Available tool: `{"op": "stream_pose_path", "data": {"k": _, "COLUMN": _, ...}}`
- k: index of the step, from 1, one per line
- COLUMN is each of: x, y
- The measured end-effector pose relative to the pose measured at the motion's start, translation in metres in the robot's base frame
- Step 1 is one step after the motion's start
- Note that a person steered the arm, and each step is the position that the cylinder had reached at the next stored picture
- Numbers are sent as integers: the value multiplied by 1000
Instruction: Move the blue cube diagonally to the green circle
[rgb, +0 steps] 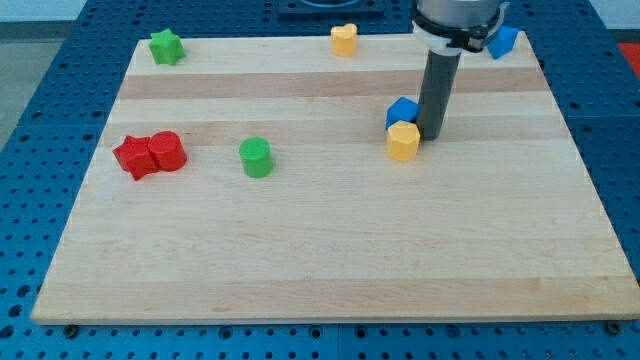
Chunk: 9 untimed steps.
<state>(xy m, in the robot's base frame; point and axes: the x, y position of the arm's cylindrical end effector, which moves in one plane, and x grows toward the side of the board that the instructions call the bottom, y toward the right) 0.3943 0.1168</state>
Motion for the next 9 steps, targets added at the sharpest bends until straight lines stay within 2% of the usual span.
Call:
{"op": "stream_pose_path", "data": {"k": 6, "x": -31, "y": -3}}
{"op": "stream_pose_path", "data": {"k": 9, "x": -41, "y": -35}}
